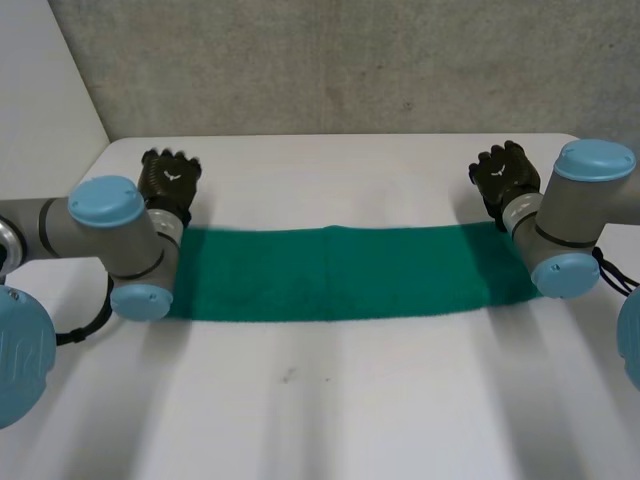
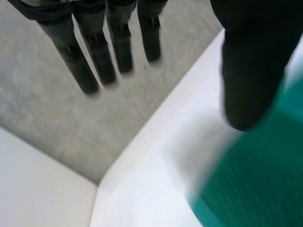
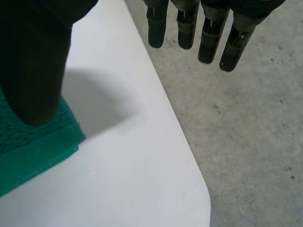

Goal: Fold the towel.

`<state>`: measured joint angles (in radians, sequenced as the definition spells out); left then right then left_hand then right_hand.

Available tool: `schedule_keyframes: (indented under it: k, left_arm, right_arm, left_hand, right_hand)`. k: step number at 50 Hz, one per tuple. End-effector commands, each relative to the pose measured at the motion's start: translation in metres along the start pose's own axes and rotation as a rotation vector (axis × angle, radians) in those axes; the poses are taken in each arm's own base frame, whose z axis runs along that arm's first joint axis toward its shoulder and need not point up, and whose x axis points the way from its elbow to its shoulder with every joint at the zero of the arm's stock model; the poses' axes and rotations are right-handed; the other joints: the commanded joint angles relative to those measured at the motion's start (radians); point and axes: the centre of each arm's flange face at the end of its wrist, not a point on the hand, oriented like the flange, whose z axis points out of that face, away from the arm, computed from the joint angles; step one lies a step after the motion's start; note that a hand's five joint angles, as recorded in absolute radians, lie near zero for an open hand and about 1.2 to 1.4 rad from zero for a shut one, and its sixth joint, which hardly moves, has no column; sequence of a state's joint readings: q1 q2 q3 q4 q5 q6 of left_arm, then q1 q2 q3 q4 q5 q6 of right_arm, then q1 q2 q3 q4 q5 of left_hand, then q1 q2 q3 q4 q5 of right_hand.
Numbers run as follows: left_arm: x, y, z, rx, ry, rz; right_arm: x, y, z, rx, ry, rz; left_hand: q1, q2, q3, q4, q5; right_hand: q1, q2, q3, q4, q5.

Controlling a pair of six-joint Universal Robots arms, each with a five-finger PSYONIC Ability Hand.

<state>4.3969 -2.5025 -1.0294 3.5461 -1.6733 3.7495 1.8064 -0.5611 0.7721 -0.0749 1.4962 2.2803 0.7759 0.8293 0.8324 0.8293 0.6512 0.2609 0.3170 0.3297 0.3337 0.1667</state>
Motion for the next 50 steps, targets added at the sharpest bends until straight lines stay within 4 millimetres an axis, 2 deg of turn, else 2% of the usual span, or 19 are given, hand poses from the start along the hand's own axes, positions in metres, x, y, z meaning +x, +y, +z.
schedule_keyframes:
  k: [1, 2, 5, 7, 11, 12, 13, 14, 17, 22, 26, 29, 34, 36, 37, 43, 48, 49, 50]
  left_arm:
    - [0.008, -0.041, -0.019, 0.252, 0.055, -0.015]
    - [0.006, -0.045, -0.022, 0.269, 0.050, -0.016]
    - [-0.002, -0.054, -0.030, 0.299, 0.034, -0.018]
    - [-0.008, -0.060, -0.038, 0.298, 0.025, -0.022]
    - [-0.019, -0.062, -0.055, 0.271, 0.034, -0.053]
    - [-0.020, -0.061, -0.059, 0.260, 0.039, -0.067]
    - [-0.021, -0.061, -0.063, 0.252, 0.046, -0.080]
    - [-0.022, -0.061, -0.067, 0.243, 0.052, -0.096]
    - [-0.027, -0.056, -0.082, 0.194, 0.076, -0.168]
    - [-0.037, -0.046, -0.101, 0.093, 0.105, -0.296]
    - [-0.038, -0.040, -0.113, 0.009, 0.136, -0.382]
    - [-0.039, -0.036, -0.117, -0.045, 0.150, -0.425]
    - [-0.044, -0.028, -0.125, -0.145, 0.164, -0.477]
    - [-0.043, -0.027, -0.126, -0.157, 0.170, -0.477]
    - [-0.045, -0.028, -0.127, -0.159, 0.169, -0.478]
    - [-0.050, -0.036, -0.130, -0.141, 0.162, -0.480]
    - [-0.055, -0.042, -0.133, -0.123, 0.152, -0.480]
    - [-0.055, -0.043, -0.134, -0.120, 0.152, -0.480]
    - [-0.056, -0.044, -0.135, -0.117, 0.151, -0.480]
  right_arm:
    - [0.013, -0.014, -0.019, -0.037, 0.014, 0.215]
    - [0.027, -0.022, -0.029, -0.034, 0.021, 0.254]
    - [0.036, -0.032, -0.047, -0.036, 0.010, 0.298]
    - [0.037, -0.033, -0.053, -0.038, -0.001, 0.310]
    - [0.032, -0.037, -0.086, -0.061, -0.087, 0.338]
    - [0.032, -0.037, -0.086, -0.061, -0.087, 0.338]
    - [0.033, -0.037, -0.097, -0.071, -0.115, 0.345]
    - [0.034, -0.026, -0.109, -0.116, -0.148, 0.360]
    - [0.030, -0.013, -0.117, -0.162, -0.182, 0.378]
    - [0.020, 0.002, -0.123, -0.202, -0.231, 0.398]
    - [0.022, 0.010, -0.121, -0.211, -0.221, 0.405]
    - [0.009, 0.040, -0.106, -0.258, -0.225, 0.422]
    - [0.003, 0.052, -0.098, -0.269, -0.222, 0.420]
    - [0.009, 0.063, -0.091, -0.281, -0.187, 0.422]
    - [0.009, 0.063, -0.091, -0.281, -0.186, 0.422]
    - [0.036, 0.087, -0.085, -0.322, -0.071, 0.417]
    - [0.083, 0.112, -0.092, -0.374, 0.037, 0.337]
    - [0.100, 0.121, -0.096, -0.396, 0.073, 0.276]
    - [0.108, 0.124, -0.097, -0.405, 0.087, 0.236]
  left_hand:
    - [-0.601, -0.655, -0.658, -0.655, -0.651]
    - [-0.601, -0.655, -0.658, -0.655, -0.651]
    - [-0.601, -0.655, -0.658, -0.655, -0.651]
    - [-0.601, -0.655, -0.658, -0.655, -0.651]
    - [-0.601, -0.655, -0.658, -0.655, -0.651]
    - [-0.601, -0.655, -0.658, -0.655, -0.651]
    - [-0.601, -0.655, -0.658, -0.655, -0.651]
    - [-0.601, -0.655, -0.658, -0.655, -0.651]
    - [-0.601, -0.655, -0.658, -0.655, -0.651]
    - [-0.601, -0.655, -0.658, -0.655, -0.651]
    - [-0.601, -0.655, -0.658, -0.655, -0.651]
    - [-0.601, -0.655, -0.658, -0.655, -0.651]
    - [-0.601, -0.655, -0.658, -0.655, -0.651]
    - [-0.601, -0.655, -0.658, -0.655, -0.651]
    - [-0.601, -0.655, -0.658, -0.655, -0.651]
    - [-0.601, -0.655, -0.658, -0.655, -0.651]
    - [-0.601, -0.655, -0.658, -0.655, -0.651]
    - [-0.601, -0.655, -0.658, -0.655, -0.651]
    - [-0.601, -0.655, -0.658, -0.655, -0.651]
  right_hand:
    - [-0.086, -0.142, -0.155, -0.159, -0.167]
    - [-0.086, -0.142, -0.155, -0.159, -0.167]
    - [-0.086, -0.142, -0.155, -0.159, -0.167]
    - [-0.086, -0.142, -0.155, -0.159, -0.167]
    - [-0.086, -0.142, -0.155, -0.159, -0.167]
    - [-0.086, -0.142, -0.155, -0.159, -0.167]
    - [-0.086, -0.142, -0.155, -0.159, -0.167]
    - [-0.086, -0.142, -0.155, -0.159, -0.167]
    - [-0.086, -0.142, -0.155, -0.159, -0.167]
    - [-0.065, -0.121, -0.134, -0.138, -0.145]
    - [0.003, -0.053, -0.066, -0.070, -0.077]
    - [0.228, 0.172, 0.159, 0.155, 0.148]
    - [0.411, 0.355, 0.342, 0.338, 0.331]
    - [1.132, 1.076, 1.063, 1.059, 1.051]
    - [1.135, 1.079, 1.066, 1.062, 1.055]
    - [1.135, 1.079, 1.067, 1.063, 1.055]
    - [1.135, 1.079, 1.067, 1.063, 1.055]
    - [1.135, 1.079, 1.067, 1.063, 1.055]
    - [1.135, 1.079, 1.067, 1.063, 1.055]
